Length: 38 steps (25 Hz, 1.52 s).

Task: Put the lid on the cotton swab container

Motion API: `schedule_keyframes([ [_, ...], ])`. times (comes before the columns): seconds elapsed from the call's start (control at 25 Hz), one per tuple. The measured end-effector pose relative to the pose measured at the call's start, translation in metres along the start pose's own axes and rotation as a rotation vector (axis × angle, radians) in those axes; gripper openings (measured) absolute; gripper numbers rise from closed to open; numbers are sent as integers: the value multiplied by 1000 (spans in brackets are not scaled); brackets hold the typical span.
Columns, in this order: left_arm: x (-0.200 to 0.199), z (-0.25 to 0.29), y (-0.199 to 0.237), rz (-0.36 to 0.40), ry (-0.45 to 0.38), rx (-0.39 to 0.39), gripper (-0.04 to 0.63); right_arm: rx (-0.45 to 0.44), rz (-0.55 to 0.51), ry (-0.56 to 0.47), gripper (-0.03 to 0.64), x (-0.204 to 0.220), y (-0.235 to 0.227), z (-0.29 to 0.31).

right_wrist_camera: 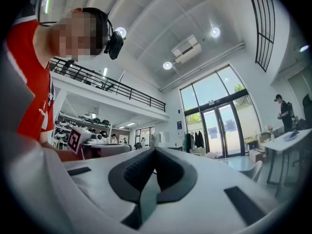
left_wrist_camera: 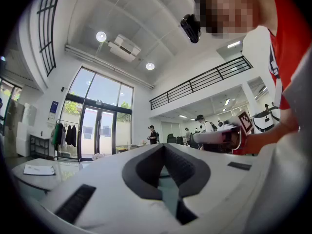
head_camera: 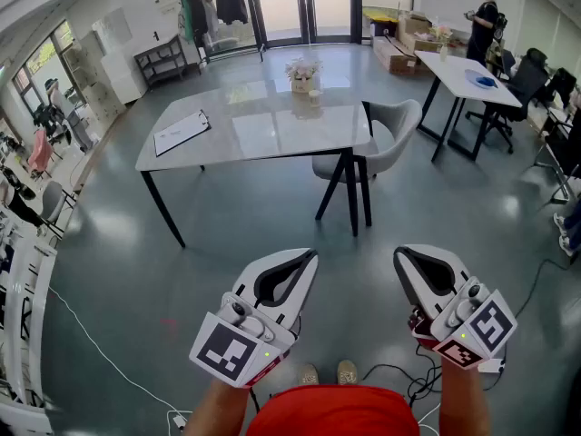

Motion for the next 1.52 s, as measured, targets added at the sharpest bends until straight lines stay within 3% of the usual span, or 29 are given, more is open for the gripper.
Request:
schedule_keyframes([
  [0.2,2,7,-5,4,-5,-1,14,-3,-6,-3,-4,2,-7,-4],
  [0.32,6,8,-7,-11,43,4,14,-4,-4,-2,-3,3,-9,-5],
  [0.48,2,9,-2,3,6,-11,14,-23,10,-19,-3,2,-10,-2],
  [0.68,1,17,-2,6,19,-23,14,-26,16,-23,15,3,-20,-4],
  [1.52,6,97,21,3,47,-139,14,-97,7,-28,-2,7,-121,16],
])
Point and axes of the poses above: the fingertips, and each gripper's own axes: z forward along the fingers, y to its left, x out of its underside, the point moved 9 cm from there along -z, backward along the fingers, and after that the axes turned 8 degrees about y, right-handed, at the moved point
